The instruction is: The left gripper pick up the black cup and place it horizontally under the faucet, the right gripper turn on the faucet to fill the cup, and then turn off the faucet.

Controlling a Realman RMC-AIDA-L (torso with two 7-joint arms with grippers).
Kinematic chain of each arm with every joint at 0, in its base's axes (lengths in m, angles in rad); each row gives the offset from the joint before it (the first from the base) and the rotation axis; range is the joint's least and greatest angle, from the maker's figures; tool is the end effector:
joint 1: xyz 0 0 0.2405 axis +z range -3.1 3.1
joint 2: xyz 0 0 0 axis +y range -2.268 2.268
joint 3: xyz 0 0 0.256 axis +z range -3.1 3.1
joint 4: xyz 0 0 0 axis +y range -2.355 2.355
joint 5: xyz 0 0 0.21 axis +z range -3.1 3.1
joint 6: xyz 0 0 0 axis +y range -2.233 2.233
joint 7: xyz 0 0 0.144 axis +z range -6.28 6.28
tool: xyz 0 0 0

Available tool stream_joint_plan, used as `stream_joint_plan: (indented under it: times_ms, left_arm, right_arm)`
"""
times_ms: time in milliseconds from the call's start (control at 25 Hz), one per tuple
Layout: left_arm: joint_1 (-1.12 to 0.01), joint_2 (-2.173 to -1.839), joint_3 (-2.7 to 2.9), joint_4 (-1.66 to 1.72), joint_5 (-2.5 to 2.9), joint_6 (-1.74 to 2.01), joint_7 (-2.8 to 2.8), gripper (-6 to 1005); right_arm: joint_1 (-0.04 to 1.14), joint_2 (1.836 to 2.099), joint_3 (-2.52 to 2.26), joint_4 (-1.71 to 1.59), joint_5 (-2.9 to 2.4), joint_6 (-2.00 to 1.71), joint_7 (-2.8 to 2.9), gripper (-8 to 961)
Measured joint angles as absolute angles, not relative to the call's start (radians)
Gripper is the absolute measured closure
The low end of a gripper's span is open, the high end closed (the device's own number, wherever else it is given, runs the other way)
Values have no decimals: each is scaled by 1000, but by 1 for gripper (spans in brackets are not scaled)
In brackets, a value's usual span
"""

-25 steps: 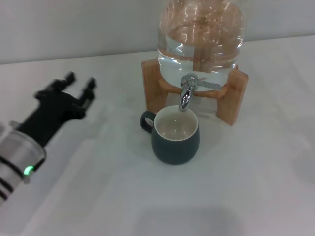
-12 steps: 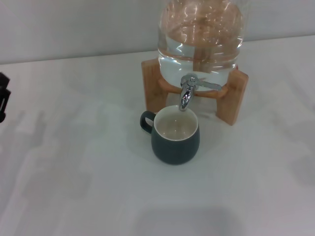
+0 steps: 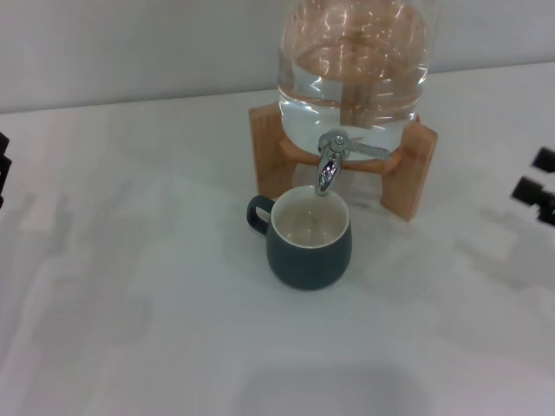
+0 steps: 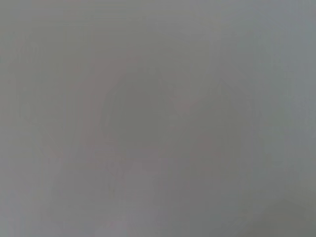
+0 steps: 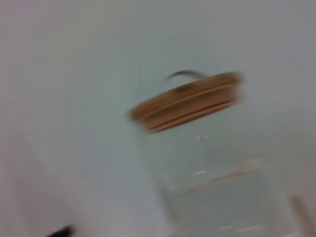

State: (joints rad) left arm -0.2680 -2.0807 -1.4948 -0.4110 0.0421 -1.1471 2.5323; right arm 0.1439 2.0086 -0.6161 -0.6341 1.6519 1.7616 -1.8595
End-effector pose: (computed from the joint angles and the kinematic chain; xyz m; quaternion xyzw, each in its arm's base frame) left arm -0.3083 0.3198 0.0008 -0.6862 -0.2866 -0.4350 0.5078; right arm 0.3351 0.2334 0.0855 -0.8156 0.2577 0.4263 0.2945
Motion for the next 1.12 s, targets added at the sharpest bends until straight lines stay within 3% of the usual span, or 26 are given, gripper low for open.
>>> stream_joint_plan:
  times_ms: [560,1120]
  left_arm:
    - [-266,-2078,-1517,-408,45,-1117,2518,484]
    - [-273,-2079,-1513,-406,53,-1103,2519,484]
  right_arm:
    - [138,2012,-1240,-838,1938,1414,-1829,104]
    - [124,2011,-1302,-883,1999,1295,-1815,104]
